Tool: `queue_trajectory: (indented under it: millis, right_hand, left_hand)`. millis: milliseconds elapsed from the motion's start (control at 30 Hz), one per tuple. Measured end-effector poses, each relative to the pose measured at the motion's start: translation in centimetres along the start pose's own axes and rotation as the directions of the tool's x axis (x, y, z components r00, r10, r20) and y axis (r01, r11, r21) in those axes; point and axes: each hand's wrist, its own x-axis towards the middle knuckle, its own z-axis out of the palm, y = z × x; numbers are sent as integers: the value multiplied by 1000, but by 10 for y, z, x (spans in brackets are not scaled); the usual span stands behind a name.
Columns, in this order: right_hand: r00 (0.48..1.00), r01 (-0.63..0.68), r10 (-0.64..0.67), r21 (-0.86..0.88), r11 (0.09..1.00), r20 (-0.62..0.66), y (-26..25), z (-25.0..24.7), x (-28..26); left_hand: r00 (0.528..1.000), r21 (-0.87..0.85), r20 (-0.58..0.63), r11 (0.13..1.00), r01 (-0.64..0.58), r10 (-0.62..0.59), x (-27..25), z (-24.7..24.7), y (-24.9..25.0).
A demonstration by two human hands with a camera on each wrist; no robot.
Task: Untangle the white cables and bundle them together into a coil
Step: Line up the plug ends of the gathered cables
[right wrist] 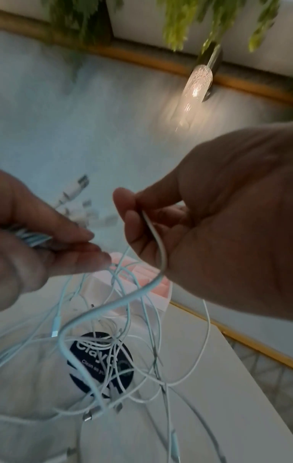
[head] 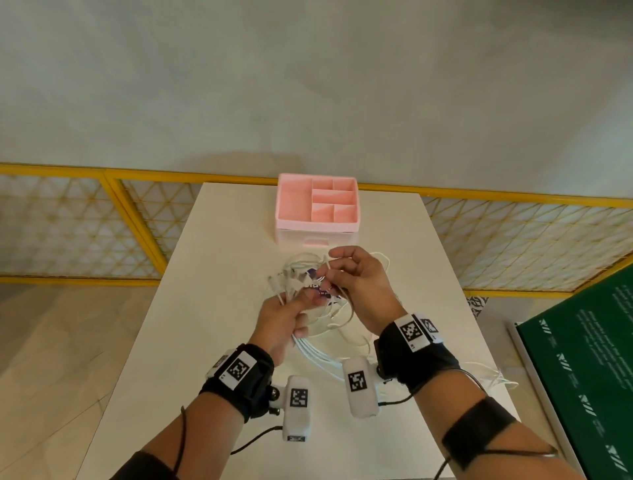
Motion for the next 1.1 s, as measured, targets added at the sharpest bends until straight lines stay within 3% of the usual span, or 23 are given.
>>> queue_trajectory:
  millis: [133,233,333,467,567,700,767,900,1100]
  right_hand:
    - [985,-48,70,-141,989,156,11,-1,-18]
    - [938,-138,205,-241,961,281,22,-8,-32]
    - [876,-141,293,-377,915,383,28,-10,-42]
    - [963,-122,191,-323,939,190,27,-11,-44]
    - [996,-63,77,-224,973,53,19,-14,-40]
    - [999,18,-24,-129,991,-48,7,-12,-35]
    - [1000,22,-23,-135,991,-5,6,-11,-35]
    - [982,-22,65,-231,973,178,17,-8,-40]
    - [910,-167,278,-342,925,307,27,-16,-42]
  left_hand:
    - [997,-224,-83,974,-22,4,8,-2,8]
    - [996,-203,-91,979,-17,-2,13,0,11]
    - [997,-168,-74,986,16,-29,15,4,12]
    - [999,-54,-52,998,-19,16,13,6,8]
    - [998,63,11,996,-62,61,8,7,-2]
    - [975,97,-173,987,-127,142,11,10,-10]
    - [976,47,-189,993,-104,111,11,9,-9]
    - [996,-21,-87,1000,-9,8,7,10,0]
    - [998,73,-41,996,46,-43,6,6,-3]
